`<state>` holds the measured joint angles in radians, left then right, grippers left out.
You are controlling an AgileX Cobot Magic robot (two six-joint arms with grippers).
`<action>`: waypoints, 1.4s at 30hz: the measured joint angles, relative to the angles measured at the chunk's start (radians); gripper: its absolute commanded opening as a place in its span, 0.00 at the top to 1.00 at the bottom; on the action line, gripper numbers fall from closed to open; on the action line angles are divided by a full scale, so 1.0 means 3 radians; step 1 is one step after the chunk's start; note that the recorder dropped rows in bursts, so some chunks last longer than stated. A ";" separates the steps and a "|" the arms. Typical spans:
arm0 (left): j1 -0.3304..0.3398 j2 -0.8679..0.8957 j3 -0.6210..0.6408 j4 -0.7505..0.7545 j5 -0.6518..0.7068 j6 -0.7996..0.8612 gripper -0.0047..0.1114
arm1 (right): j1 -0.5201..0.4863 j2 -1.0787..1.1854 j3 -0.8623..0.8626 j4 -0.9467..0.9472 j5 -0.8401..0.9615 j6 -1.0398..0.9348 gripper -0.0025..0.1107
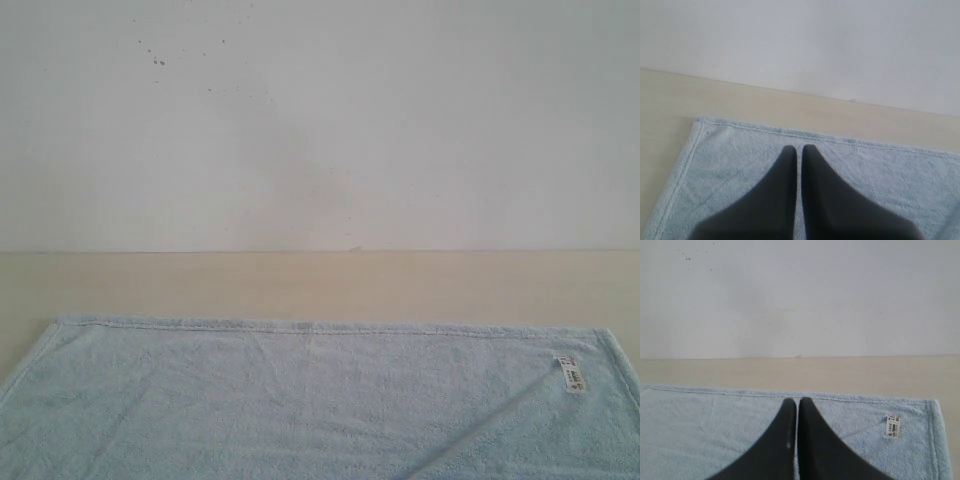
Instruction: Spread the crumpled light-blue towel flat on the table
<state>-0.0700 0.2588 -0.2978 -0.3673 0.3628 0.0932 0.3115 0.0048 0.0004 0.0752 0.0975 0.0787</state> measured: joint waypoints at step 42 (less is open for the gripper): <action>0.0000 -0.0851 0.0979 0.0561 0.0000 0.0000 0.92 | 0.0000 0.0000 0.0000 0.0000 0.0041 0.0000 0.97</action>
<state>-0.0700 0.0036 -0.0042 -0.1991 0.3628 0.0932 0.3115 0.0048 0.0004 0.0752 0.1099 0.0787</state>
